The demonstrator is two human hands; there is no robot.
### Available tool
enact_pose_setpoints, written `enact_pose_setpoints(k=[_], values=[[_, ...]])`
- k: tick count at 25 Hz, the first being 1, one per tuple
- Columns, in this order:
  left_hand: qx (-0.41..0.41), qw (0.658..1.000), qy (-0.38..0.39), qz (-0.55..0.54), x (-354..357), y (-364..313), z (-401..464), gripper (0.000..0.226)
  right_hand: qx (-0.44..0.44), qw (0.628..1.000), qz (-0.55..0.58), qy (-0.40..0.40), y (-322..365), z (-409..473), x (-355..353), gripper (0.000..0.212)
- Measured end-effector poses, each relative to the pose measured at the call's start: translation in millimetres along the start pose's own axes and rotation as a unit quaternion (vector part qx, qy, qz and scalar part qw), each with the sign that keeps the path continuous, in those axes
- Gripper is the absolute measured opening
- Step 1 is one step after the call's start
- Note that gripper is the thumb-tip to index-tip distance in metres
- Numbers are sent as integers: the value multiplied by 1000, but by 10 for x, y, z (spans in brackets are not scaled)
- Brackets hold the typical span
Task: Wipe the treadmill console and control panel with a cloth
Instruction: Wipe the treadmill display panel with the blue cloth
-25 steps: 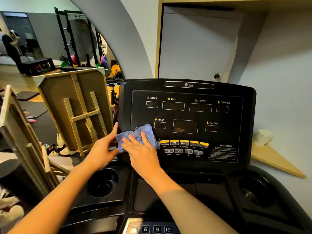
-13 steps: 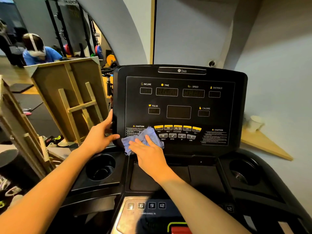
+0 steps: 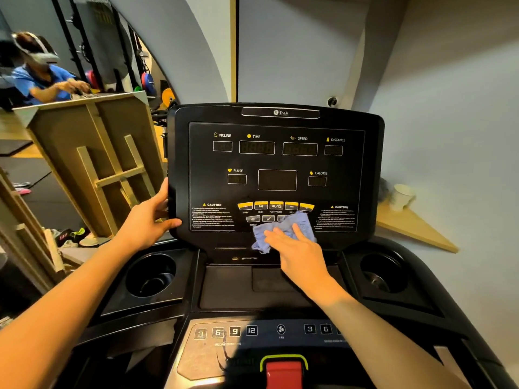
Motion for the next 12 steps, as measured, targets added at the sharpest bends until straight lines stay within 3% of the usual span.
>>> enact_pose_setpoints(k=[3,12], values=[[3,1000,4,-2,16,11,7,107,42,998,-16,34,-391,-149,-90,59],[-20,1000,0,-2,18,58,37,107,58,995,-47,71,-1101,-406,-290,55]])
Point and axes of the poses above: each hand's wrist, its own z-axis towards the middle knuckle, its own x-axis out of the palm, y = z × x, the point moved 5 cm from there along z, towards the middle knuckle, and after that the axes turned 11 degrees about -y, right-handed, at the moved point
